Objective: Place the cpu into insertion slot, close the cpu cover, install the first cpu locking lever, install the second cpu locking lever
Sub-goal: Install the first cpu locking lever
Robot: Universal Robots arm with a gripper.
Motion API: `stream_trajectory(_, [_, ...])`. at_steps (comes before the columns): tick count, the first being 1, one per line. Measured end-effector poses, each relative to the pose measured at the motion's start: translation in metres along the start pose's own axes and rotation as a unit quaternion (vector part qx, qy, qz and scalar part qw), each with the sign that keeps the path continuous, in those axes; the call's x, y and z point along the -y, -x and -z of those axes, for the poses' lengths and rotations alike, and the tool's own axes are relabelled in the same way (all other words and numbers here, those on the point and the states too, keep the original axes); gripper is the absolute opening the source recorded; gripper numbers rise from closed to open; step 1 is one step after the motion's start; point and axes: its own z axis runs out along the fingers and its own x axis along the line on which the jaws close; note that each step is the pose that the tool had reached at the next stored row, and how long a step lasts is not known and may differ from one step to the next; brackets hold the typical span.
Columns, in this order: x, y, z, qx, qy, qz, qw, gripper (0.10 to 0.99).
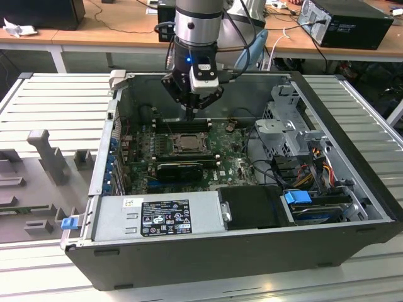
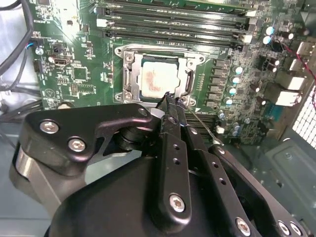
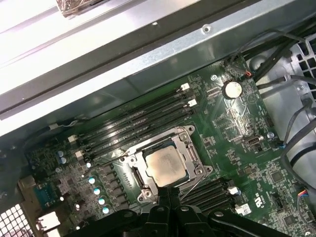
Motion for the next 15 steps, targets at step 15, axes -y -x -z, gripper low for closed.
stream_trajectory(15, [0.0,0.0,0.0,0.0013,-0.0016,0.078,0.9969,0.106])
